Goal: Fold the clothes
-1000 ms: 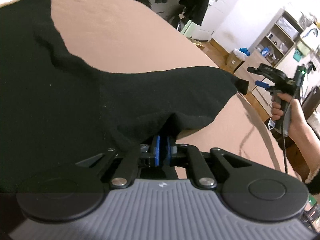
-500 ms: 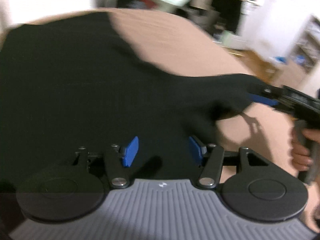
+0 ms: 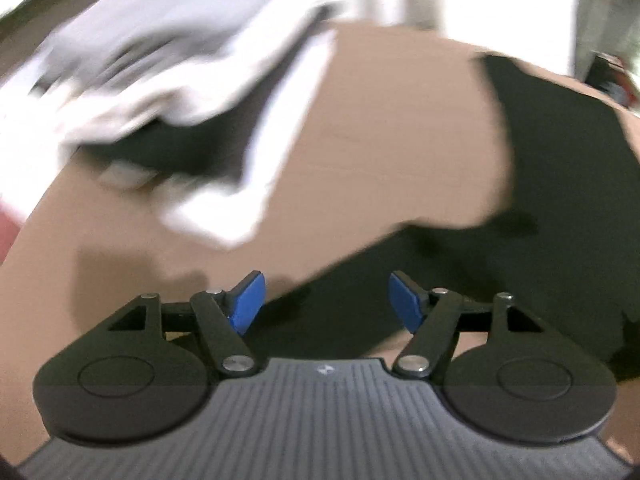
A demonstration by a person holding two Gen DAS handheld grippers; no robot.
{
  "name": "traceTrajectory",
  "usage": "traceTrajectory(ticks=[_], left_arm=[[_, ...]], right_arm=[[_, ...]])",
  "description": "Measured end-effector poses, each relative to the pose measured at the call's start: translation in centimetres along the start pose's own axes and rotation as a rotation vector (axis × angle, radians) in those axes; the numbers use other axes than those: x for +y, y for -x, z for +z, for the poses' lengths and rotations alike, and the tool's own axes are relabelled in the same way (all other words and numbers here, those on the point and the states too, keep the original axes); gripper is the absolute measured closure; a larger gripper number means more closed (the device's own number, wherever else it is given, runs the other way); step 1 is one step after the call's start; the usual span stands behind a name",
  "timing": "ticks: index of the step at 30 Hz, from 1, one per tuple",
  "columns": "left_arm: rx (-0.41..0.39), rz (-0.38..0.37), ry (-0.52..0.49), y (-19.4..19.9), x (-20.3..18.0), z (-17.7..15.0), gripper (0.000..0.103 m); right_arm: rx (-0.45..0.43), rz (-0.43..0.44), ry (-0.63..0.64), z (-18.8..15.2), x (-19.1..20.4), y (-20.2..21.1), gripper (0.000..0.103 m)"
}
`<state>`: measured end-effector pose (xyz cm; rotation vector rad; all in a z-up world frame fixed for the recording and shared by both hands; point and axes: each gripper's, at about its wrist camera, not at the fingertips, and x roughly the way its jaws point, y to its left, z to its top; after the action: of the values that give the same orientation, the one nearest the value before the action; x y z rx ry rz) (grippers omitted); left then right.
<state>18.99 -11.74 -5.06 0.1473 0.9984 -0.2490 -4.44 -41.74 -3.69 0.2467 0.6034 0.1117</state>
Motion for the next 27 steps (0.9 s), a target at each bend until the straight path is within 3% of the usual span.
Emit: traceTrajectory(ticks=[3,6,10,13,15,18,20,22,23,24,25,26,27], left_arm=[[0.061,0.016,0.12,-1.2,6.4,-1.2,0.035],[-0.015,-0.062,0.12,-0.8,9.6,-2.9,0.035],[-0.076,-0.119,0.06,-0.8,12.0,-5.0,0.033],[-0.033,-0.19,0.037,-2.2,12.6,-5.2,0.03],[0.009,-0.238,0.023,-3.2,12.4,-5.8,0.023],[0.059,-0.203,-0.046,-5.3,11.2,-5.9,0.015],[0.05,-0.159,-0.107,-6.4,10.2,-5.8,0.003],[0.023,-0.124,-0.122,-7.0,9.4,-5.7,0.002],[0.012,-0.111,-0.123,-7.2,9.1,-5.7,0.016],[0.003,-0.103,-0.125,-7.2,8.8,-5.5,0.044],[-0.009,-0.094,-0.135,-6.9,8.4,-5.4,0.066],[-0.027,-0.085,-0.16,-6.2,7.9,-5.1,0.099],[-0.046,-0.075,-0.185,-5.5,7.5,-4.8,0.1]], right_arm=[[0.047,0.054,0.125,0.2,4.0,-2.5,0.029],[0.109,0.062,0.245,-0.1,7.5,-5.1,0.029],[0.137,0.054,0.39,-0.6,10.8,-7.9,0.029],[0.138,0.031,0.464,-0.4,12.4,-9.7,0.029],[0.149,0.007,0.489,-0.3,12.8,-10.8,0.029],[0.158,-0.047,0.5,0.0,12.8,-12.2,0.028],[0.157,-0.048,0.479,0.2,12.5,-12.8,0.028],[0.155,-0.05,0.459,0.4,12.3,-13.3,0.028],[0.139,-0.054,0.456,0.4,12.2,-13.5,0.028],[0.124,-0.055,0.453,0.5,12.3,-13.7,0.03],[0.111,-0.054,0.457,0.6,12.5,-14.2,0.046],[0.101,-0.06,0.459,0.7,12.5,-14.2,0.076],[0.097,-0.066,0.449,0.9,12.3,-14.2,0.09]])
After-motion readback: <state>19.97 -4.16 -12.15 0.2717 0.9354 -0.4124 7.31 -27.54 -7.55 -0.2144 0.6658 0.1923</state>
